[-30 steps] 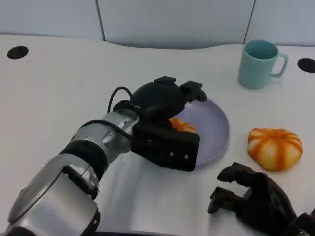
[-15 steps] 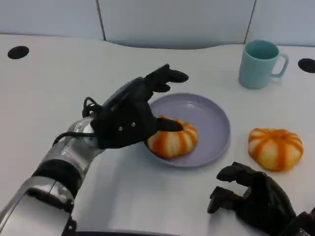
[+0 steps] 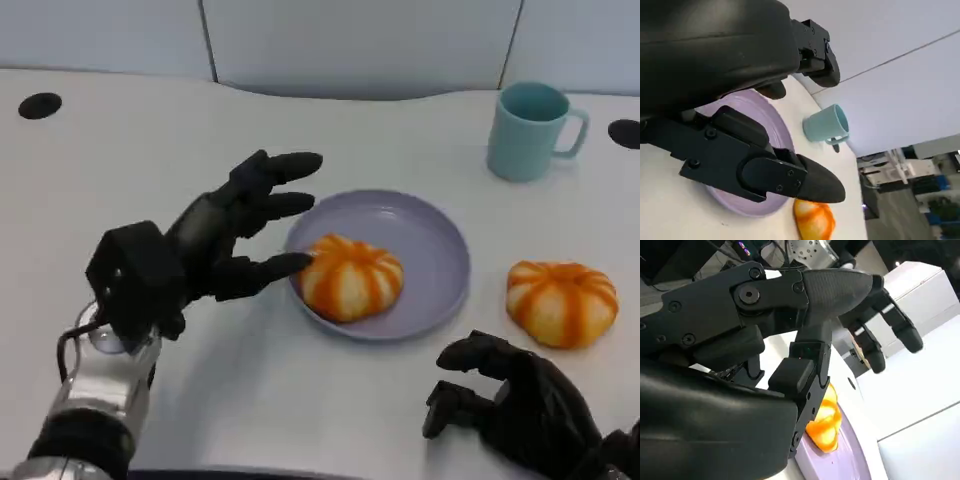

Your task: Grasp the bread from the table and place it into the plate.

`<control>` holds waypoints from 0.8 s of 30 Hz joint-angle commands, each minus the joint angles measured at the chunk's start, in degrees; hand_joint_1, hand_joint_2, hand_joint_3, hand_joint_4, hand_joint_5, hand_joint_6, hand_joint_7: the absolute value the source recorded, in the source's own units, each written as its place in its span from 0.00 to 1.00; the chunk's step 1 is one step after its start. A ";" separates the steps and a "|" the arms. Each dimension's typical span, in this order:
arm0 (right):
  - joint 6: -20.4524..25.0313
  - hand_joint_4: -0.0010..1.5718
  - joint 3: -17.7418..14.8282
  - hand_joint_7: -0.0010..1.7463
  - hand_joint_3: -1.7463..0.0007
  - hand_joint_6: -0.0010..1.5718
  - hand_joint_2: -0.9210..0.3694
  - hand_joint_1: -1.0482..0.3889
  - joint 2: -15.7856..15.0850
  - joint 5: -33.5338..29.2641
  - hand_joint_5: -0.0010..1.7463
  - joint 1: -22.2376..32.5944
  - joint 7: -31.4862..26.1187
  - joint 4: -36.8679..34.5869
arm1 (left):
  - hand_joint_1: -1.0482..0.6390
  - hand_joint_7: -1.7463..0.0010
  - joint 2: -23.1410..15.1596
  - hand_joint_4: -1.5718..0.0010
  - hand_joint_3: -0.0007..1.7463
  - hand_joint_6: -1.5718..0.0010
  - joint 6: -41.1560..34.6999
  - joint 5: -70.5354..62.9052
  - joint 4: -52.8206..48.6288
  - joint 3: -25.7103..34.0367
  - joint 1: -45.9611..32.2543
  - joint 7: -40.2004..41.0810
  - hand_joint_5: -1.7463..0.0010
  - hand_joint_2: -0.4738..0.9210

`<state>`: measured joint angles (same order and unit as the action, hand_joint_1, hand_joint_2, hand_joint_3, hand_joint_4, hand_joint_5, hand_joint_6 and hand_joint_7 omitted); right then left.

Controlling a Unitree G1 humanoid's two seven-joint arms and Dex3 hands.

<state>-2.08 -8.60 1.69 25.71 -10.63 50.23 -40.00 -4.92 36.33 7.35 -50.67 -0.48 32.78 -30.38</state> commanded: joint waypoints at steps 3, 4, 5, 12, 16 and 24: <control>1.27 0.57 -0.30 0.39 0.83 0.59 0.00 0.39 -1.06 -1.05 0.68 2.06 -0.88 -2.51 | 0.10 0.77 0.02 0.98 0.15 0.89 -3.74 9.85 8.73 5.09 -7.93 -6.12 0.52 1.00; 1.32 0.57 -0.38 0.39 0.83 0.59 0.00 0.40 -1.07 -1.00 0.68 1.96 -0.78 -2.70 | 0.10 0.78 0.22 0.98 0.15 0.89 -5.30 11.53 10.63 5.79 -9.25 -6.74 0.48 1.00; 1.45 0.57 -0.44 0.39 0.83 0.59 0.00 0.40 -1.07 -0.94 0.68 1.90 -0.76 -2.74 | 0.10 0.78 0.40 0.99 0.15 0.88 -7.17 13.18 12.59 6.46 -10.56 -7.08 0.46 1.00; 0.83 0.54 -0.76 0.40 0.83 0.57 0.00 0.40 -1.04 -1.12 0.70 1.78 -1.40 -2.92 | 0.10 0.77 2.04 0.92 0.13 0.81 -18.12 22.54 22.80 10.97 -18.58 -7.24 0.39 1.00; 0.50 0.53 -0.73 0.40 0.83 0.56 0.00 0.39 -0.93 -1.21 0.71 2.02 -1.82 -2.22 | 0.09 0.74 2.61 0.86 0.11 0.77 -21.57 24.41 26.37 12.43 -22.29 -6.46 0.30 1.00; -0.30 0.50 -0.44 0.43 0.81 0.54 0.00 0.38 -0.65 -1.35 0.74 2.74 -2.37 -0.67 | 0.12 0.35 4.25 0.88 0.14 0.84 -21.01 24.33 30.31 12.88 -28.96 -7.05 0.01 1.00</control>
<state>-3.68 -8.96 1.80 25.42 -10.59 49.69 -40.48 -0.91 14.78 31.46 -21.85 11.62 5.90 -37.13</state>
